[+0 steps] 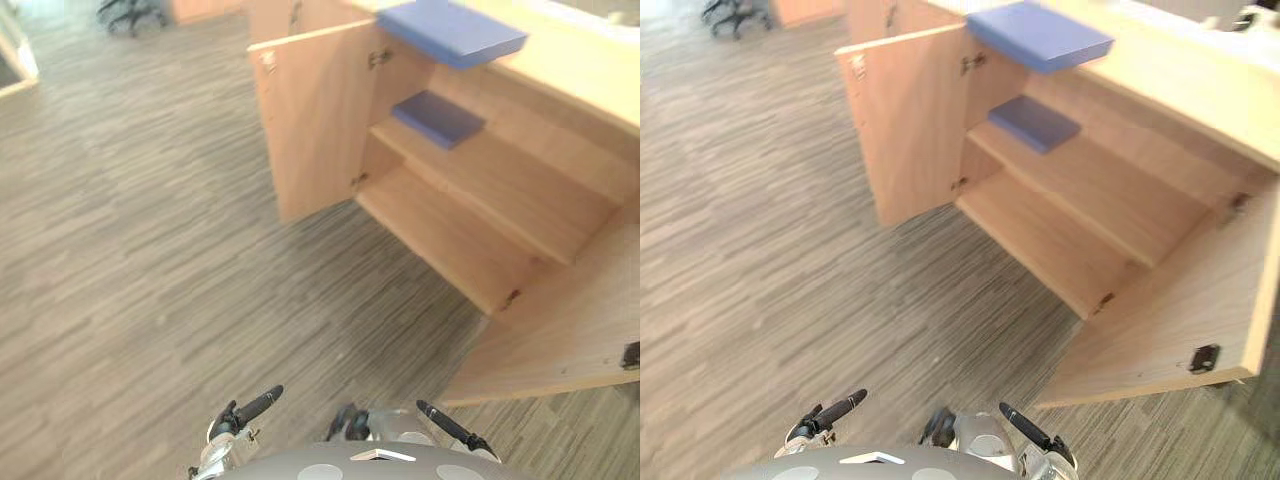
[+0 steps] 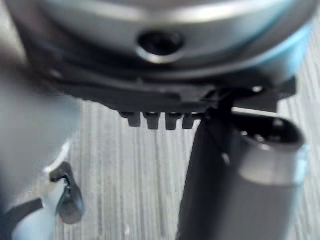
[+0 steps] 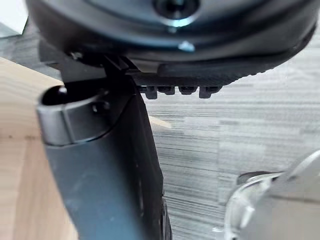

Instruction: Walk over to the cabinet, pick up the folder, carry it to the office cabinet, place the folder inside the office cabinet, then close the office cabinet door

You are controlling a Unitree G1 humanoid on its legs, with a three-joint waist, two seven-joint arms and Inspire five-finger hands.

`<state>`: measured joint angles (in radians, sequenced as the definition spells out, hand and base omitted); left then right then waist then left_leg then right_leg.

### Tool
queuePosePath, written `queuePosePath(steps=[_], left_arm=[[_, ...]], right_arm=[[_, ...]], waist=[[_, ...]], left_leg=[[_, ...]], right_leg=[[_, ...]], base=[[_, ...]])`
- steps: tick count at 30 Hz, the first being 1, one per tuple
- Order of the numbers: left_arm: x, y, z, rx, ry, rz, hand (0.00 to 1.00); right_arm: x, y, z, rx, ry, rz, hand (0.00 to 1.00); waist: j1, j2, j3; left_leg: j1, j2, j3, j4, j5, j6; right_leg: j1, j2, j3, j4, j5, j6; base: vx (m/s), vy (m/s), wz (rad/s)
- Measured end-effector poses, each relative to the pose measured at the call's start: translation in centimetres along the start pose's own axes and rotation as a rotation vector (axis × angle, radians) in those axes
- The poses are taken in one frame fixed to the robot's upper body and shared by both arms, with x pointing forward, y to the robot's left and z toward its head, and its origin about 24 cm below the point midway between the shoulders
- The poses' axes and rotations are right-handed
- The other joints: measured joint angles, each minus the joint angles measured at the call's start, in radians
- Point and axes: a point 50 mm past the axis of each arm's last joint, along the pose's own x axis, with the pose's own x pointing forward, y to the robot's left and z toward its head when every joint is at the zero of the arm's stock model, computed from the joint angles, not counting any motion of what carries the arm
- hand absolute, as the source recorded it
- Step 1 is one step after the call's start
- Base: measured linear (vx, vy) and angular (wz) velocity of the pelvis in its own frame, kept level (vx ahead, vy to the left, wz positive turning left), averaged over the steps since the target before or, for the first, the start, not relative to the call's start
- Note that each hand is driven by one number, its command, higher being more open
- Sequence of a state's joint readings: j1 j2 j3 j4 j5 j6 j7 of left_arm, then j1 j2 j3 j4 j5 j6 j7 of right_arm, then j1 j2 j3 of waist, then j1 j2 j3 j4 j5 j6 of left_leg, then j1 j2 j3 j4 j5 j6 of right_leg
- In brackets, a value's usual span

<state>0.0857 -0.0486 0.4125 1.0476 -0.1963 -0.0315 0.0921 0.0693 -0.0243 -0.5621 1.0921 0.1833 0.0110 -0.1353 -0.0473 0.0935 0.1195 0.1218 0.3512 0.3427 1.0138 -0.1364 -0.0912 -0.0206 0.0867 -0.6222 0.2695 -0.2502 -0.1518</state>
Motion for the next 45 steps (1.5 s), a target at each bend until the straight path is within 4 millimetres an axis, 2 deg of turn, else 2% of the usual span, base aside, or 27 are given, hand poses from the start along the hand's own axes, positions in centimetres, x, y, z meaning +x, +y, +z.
queuePosePath(steps=[2,3,5,7,8,10,12,13,14,15,17,19,23,24,25,26,27,28,29,31,33,35,37,38,39,42,45], left_arm=[[0.0,0.5,0.5,-0.002,-0.027,0.016,1.00],[0.1,1.0,0.8,-0.024,-0.035,0.032,1.00],[0.0,1.1,0.6,-0.051,-0.030,0.036,1.00],[0.0,1.2,1.2,-0.083,-0.059,0.045,1.00],[0.0,1.7,1.5,-0.084,-0.071,0.062,1.00],[0.0,2.2,1.6,-0.086,-0.073,0.084,1.00],[0.1,2.4,1.4,-0.086,-0.058,0.098,1.00],[0.1,2.5,1.2,-0.085,-0.053,0.103,1.00],[0.0,2.8,0.8,-0.084,-0.040,0.112,1.00],[0.1,3.2,1.2,-0.083,-0.048,0.120,1.00],[0.1,3.2,1.6,-0.085,-0.074,0.122,1.00],[0.1,3.4,1.3,-0.119,-0.057,0.129,1.00],[-0.1,3.9,-0.2,-0.116,-0.005,0.146,1.00],[-0.2,3.9,-0.5,-0.105,0.005,0.146,1.00],[-0.3,4.1,-0.9,-0.086,0.013,0.145,1.00],[-0.4,4.2,-1.1,-0.075,0.017,0.146,1.00],[-0.5,4.4,-1.3,-0.059,0.022,0.147,1.00],[-0.5,4.3,-1.3,-0.056,0.022,0.147,1.00],[-0.5,4.4,-1.3,-0.053,0.023,0.148,1.00],[-0.5,4.4,-1.3,-0.033,0.022,0.142,1.00],[-0.5,4.0,-1.3,-0.029,0.025,0.121,1.00],[-0.4,3.7,-1.0,-0.044,0.015,0.114,1.00],[-0.5,3.9,-1.4,-0.076,0.023,0.131,1.00],[-0.5,4.1,-1.3,-0.093,0.017,0.136,1.00],[-0.5,3.8,-1.4,-0.115,0.019,0.134,1.00],[-0.6,2.3,-1.8,-0.139,0.025,0.096,1.00],[-0.6,1.4,-1.8,-0.147,0.019,0.067,1.00]], right_arm=[[0.1,0.0,0.1,-0.028,0.004,-0.002,1.00],[0.1,-0.1,-0.3,-0.071,0.026,-0.006,1.00],[0.2,-0.2,-0.2,-0.106,0.025,-0.008,1.00],[0.3,0.1,0.0,-0.149,0.038,-0.011,1.00],[0.3,0.9,0.2,-0.169,0.035,0.008,1.00],[0.2,1.7,0.2,-0.185,0.027,0.036,1.00],[0.2,1.6,0.3,-0.200,0.021,0.040,1.00],[0.1,1.4,0.1,-0.202,0.023,0.036,1.00],[0.1,0.9,-0.4,-0.209,0.032,0.026,1.00],[-0.1,1.1,-1.3,-0.210,0.049,0.036,1.00],[-0.1,1.6,-0.8,-0.222,0.040,0.057,1.00],[-0.1,1.7,-1.0,-0.222,0.046,0.061,1.00],[-0.1,2.0,-0.8,-0.178,0.046,0.072,1.00],[0.0,1.7,-0.6,-0.162,0.042,0.070,1.00],[0.1,1.5,-0.2,-0.146,0.033,0.062,1.00],[0.1,1.3,0.1,-0.143,0.025,0.058,1.00],[0.1,1.1,0.3,-0.139,0.012,0.052,1.00],[0.1,1.1,0.4,-0.139,0.009,0.054,1.00],[0.1,1.3,0.5,-0.140,0.001,0.062,1.00],[0.1,1.4,0.5,-0.148,-0.002,0.068,1.00],[0.0,1.5,0.3,-0.157,-0.005,0.071,1.00],[0.0,1.2,0.1,-0.162,-0.001,0.067,1.00],[-0.1,0.7,-0.3,-0.188,0.002,0.061,1.00],[-0.2,0.6,-1.0,-0.204,0.008,0.062,1.00],[-0.3,0.2,-1.2,-0.209,0.010,0.057,1.00],[-0.2,-1.0,-1.0,-0.242,0.002,0.035,1.00],[-0.2,-1.2,-0.9,-0.253,-0.001,0.031,1.00]], waist=[[0.015,-0.015,0.009],[0.031,-0.033,0.018],[0.045,-0.036,0.022],[0.077,-0.045,0.033],[0.077,-0.065,0.049],[0.078,-0.086,0.058],[0.078,-0.084,0.062],[0.078,-0.084,0.061],[0.087,-0.085,0.054],[0.088,-0.109,0.045],[0.097,-0.121,0.039],[0.101,-0.121,0.036],[0.108,-0.099,0.013],[0.108,-0.092,0.009],[0.098,-0.087,0.006],[0.094,-0.082,0.003],[0.083,-0.072,0.003],[0.076,-0.069,0.001],[0.072,-0.070,0.001],[0.070,-0.076,0.002],[0.060,-0.082,0.004],[0.052,-0.087,0.010],[0.047,-0.086,0.009],[0.049,-0.099,0.007],[0.043,-0.104,0.004],[0.059,-0.062,-0.025],[0.067,-0.055,-0.034]], left_leg=[[-0.104,0.028,-0.017,0.146,-0.022,0.018],[-0.202,0.019,-0.035,0.146,-0.052,0.048],[-0.277,0.002,-0.068,0.100,-0.077,0.049],[-0.366,-0.053,-0.146,-0.080,-0.116,0.034],[-0.385,-0.113,-0.225,-0.232,-0.119,0.024],[-0.386,-0.200,-0.356,-0.511,-0.087,-0.004],[-0.394,-0.231,-0.435,-0.709,-0.013,-0.004],[-0.394,-0.237,-0.444,-0.739,0.018,-0.004],[-0.380,-0.246,-0.429,-0.734,0.152,-0.024],[-0.380,-0.282,-0.400,-0.712,0.176,-0.019],[-0.407,-0.288,-0.366,-0.650,0.121,0.013],[-0.403,-0.301,-0.332,-0.599,0.073,0.048],[-0.311,-0.348,-0.243,-0.651,0.019,0.102],[-0.267,-0.374,-0.218,-0.682,0.011,0.117],[-0.222,-0.397,-0.200,-0.717,0.002,0.132],[-0.197,-0.408,-0.197,-0.732,-0.004,0.139],[-0.147,-0.421,-0.181,-0.756,-0.013,0.149],[-0.125,-0.428,-0.181,-0.762,-0.023,0.158],[-0.079,-0.433,-0.182,-0.785,-0.031,0.164],[-0.026,-0.434,-0.191,-0.819,-0.037,0.180],[-0.004,-0.431,-0.220,-0.833,-0.039,0.190],[0.012,-0.425,-0.251,-0.837,-0.049,0.184],[0.035,-0.407,-0.276,-0.839,-0.066,0.162],[0.042,-0.404,-0.292,-0.830,-0.077,0.136],[0.045,-0.381,-0.324,-0.811,-0.102,0.109],[0.061,-0.318,-0.338,-0.861,-0.104,0.075],[0.066,-0.282,-0.350,-0.886,-0.100,0.053]], right_leg=[[0.074,0.026,0.082,-0.057,0.005,0.006],[0.144,0.025,0.163,-0.112,0.014,0.021],[0.174,0.023,0.211,-0.141,0.028,0.032],[0.221,0.010,0.299,-0.170,0.037,0.042],[0.253,-0.012,0.339,-0.188,0.035,0.057],[0.281,-0.052,0.393,-0.208,0.026,0.089],[0.326,-0.087,0.440,-0.223,0.002,0.140],[0.340,-0.099,0.449,-0.222,-0.010,0.159],[0.366,-0.125,0.473,-0.220,-0.029,0.192],[0.367,-0.171,0.486,-0.214,-0.029,0.228],[0.328,-0.203,0.517,-0.181,0.025,0.264],[0.317,-0.234,0.552,-0.156,0.071,0.276],[0.201,-0.314,0.631,0.083,0.108,0.264],[0.147,-0.344,0.644,0.204,0.130,0.235],[0.090,-0.375,0.634,0.333,0.178,0.172],[0.069,-0.393,0.619,0.394,0.211,0.140],[0.033,-0.436,0.586,0.512,0.249,0.078],[-0.003,-0.451,0.552,0.599,0.228,0.054],[-0.038,-0.446,0.518,0.686,0.184,0.060],[-0.076,-0.408,0.479,0.721,0.096,0.113],[-0.115,-0.336,0.450,0.623,0.019,0.150],[-0.139,-0.285,0.449,0.486,-0.004,0.161],[-0.135,-0.239,0.460,0.334,0.001,0.167],[-0.123,-0.226,0.467,0.200,0.034,0.181],[-0.093,-0.213,0.429,0.146,0.085,0.167],[-0.056,-0.147,0.391,0.058,0.084,0.151],[-0.017,-0.110,0.360,-0.007,0.092,0.135]], base=[[0.25,-0.049,-1.27],[0.18,0.009,-1.14],[0.18,0.052,-1.00],[0.33,0.173,-1.25],[0.36,0.204,-1.16],[0.35,0.253,-0.97],[0.39,0.330,-0.78],[0.34,0.318,-0.65],[0.43,0.392,-0.48],[0.52,0.457,-0.42],[0.46,0.412,-0.42],[0.33,0.367,-0.48],[0.20,0.311,-0.55],[0.15,0.351,-0.56],[0.11,0.281,-0.38],[0.10,0.270,-0.21],[0.11,0.248,-0.11],[0.16,0.262,-0.15],[0.14,0.185,-0.12],[0.15,0.090,0.02],[0.15,-0.002,0.34],[0.16,-0.098,0.53],[0.25,-0.166,0.49],[0.35,-0.250,0.50],[0.35,-0.250,0.52],[0.31,-0.187,0.25],[0.27,-0.129,0.21]])
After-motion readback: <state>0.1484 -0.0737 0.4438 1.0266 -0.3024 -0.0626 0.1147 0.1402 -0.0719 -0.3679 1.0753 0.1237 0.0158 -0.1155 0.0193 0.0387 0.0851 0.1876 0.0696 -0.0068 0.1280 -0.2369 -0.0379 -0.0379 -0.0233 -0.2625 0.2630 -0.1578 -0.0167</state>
